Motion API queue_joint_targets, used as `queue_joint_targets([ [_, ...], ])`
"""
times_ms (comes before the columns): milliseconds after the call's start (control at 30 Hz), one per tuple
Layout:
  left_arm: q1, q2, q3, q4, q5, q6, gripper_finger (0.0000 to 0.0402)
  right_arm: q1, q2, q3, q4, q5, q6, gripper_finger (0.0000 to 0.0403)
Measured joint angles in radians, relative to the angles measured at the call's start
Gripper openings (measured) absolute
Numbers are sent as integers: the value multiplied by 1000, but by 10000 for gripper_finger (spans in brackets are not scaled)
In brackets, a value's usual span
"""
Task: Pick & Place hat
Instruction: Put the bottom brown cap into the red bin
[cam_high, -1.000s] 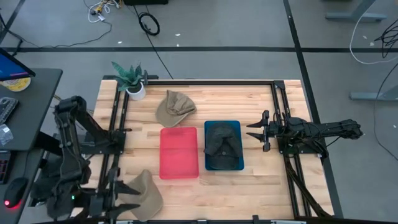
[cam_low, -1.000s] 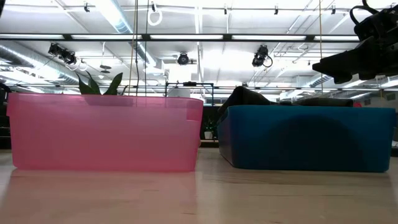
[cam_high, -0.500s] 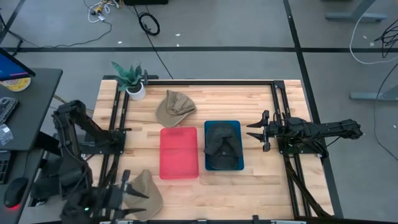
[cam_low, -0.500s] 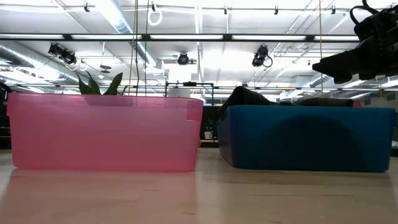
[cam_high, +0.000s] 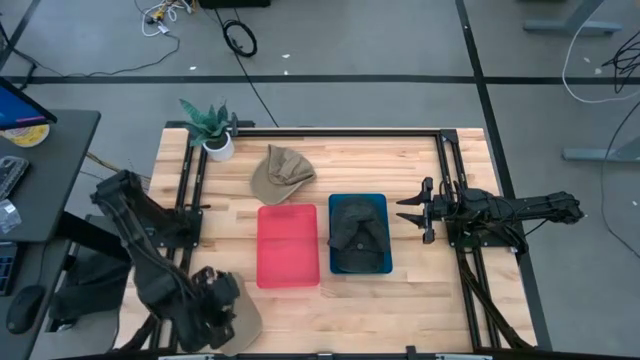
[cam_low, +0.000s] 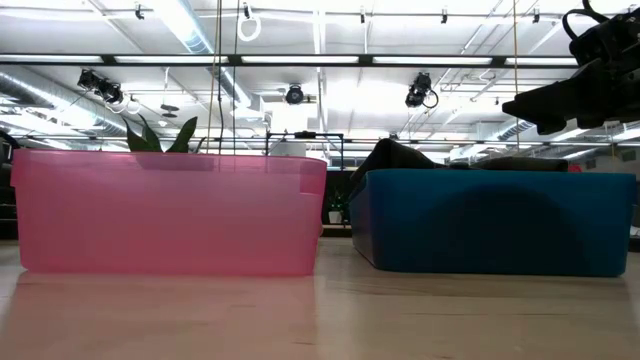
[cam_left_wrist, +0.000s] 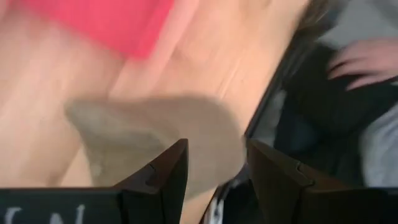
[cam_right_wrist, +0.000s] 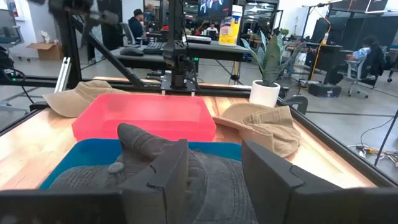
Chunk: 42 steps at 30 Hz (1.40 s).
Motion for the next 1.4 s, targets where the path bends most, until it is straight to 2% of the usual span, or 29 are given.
queue_joint_targets([
  [100, -2, 64, 0, 44, 73, -15, 169, 0, 0, 0, 0, 0, 0, 155],
  [300, -14, 182, 0, 100, 149, -19, 169, 0, 0, 0, 0, 0, 0, 155],
  [500, -26, 241, 0, 78, 168, -34, 169, 0, 0, 0, 0, 0, 0, 155],
  [867, -31, 246, 0, -46, 164, -86, 169, 0, 0, 0, 0, 0, 0, 155],
  [1067, -37, 263, 0, -27, 167, -89, 166, 0, 0, 0, 0, 0, 0, 155],
  [1400, -35, 363, 0, -11, 221, -64, 141, 0, 0, 0, 0, 0, 0, 155],
])
